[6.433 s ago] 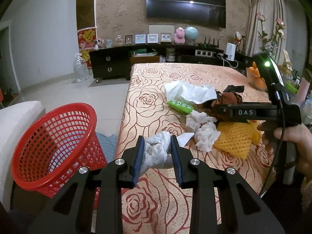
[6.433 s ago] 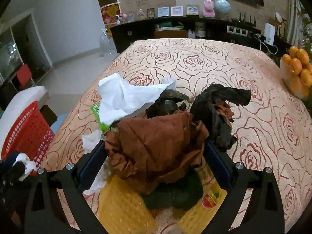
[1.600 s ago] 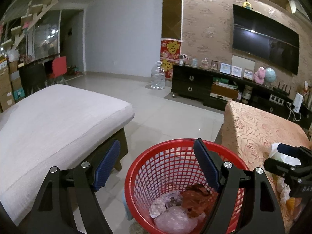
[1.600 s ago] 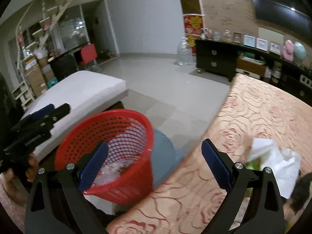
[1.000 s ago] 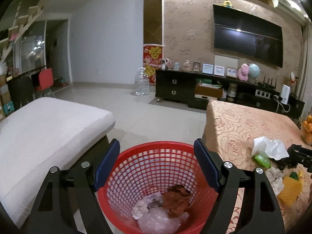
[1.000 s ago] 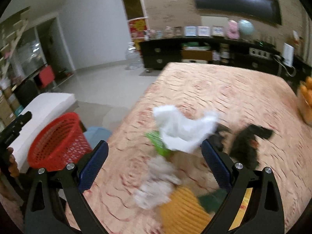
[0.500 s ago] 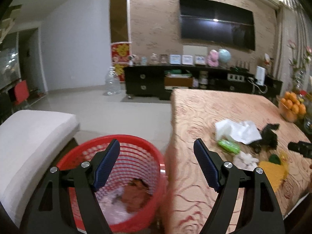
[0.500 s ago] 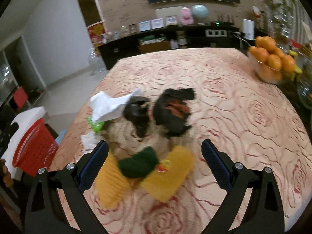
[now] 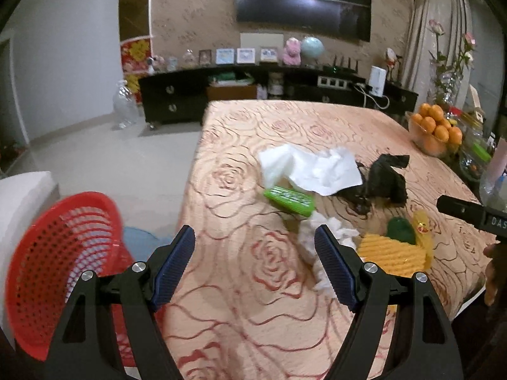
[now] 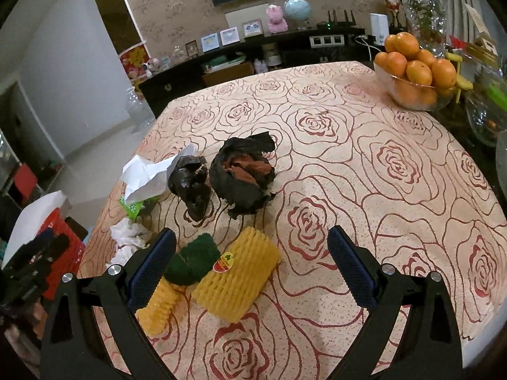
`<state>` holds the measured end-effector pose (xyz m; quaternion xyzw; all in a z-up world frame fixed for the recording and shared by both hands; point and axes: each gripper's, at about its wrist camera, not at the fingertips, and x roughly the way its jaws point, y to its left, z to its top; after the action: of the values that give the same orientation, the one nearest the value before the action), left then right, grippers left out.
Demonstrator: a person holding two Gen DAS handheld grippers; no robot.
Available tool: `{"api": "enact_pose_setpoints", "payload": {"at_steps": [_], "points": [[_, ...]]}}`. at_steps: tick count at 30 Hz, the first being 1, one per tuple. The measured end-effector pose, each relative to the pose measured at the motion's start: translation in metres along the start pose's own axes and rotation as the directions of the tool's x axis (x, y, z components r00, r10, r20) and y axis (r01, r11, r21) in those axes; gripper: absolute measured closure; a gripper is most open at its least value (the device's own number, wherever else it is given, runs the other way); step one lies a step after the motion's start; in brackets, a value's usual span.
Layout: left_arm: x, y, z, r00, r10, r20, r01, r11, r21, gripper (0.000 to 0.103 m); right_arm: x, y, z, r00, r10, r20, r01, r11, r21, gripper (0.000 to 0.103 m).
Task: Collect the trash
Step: 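Move both tools back toward the remaining trash on the table, then grasp the white cloth with the left tool while the right tool grasps the yellow foam net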
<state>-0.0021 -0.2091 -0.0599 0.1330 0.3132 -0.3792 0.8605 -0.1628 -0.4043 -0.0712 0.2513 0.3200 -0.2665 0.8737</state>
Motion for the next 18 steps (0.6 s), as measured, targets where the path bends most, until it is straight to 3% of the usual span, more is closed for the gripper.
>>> {"api": "enact_pose_setpoints", "payload": {"at_steps": [9,11,13,18], "points": [[0.042,-0.038,0.001,0.990,-0.102,-0.093,0.101,0.995,-0.014,0.029,0.003,-0.007,-0.001,1.000,0.001,-0.015,0.000,0.999,0.032,0.010],[0.055,-0.044,-0.002,0.984,-0.124,-0.128,0.122,0.992,-0.019,0.037,0.004,-0.008,-0.001,1.000,0.003,-0.019,-0.003,0.999,0.037,0.010],[0.065,-0.046,-0.006,0.978,-0.137,-0.157,0.135,0.991,-0.024,0.052,0.005,-0.010,-0.002,1.000,0.008,-0.025,-0.007,0.999,0.045,0.010],[0.067,-0.040,-0.007,0.974,-0.166,-0.156,0.159,0.986,-0.054,0.069,0.010,-0.015,-0.004,0.999,0.022,-0.049,-0.018,0.997,0.076,0.010]]}}
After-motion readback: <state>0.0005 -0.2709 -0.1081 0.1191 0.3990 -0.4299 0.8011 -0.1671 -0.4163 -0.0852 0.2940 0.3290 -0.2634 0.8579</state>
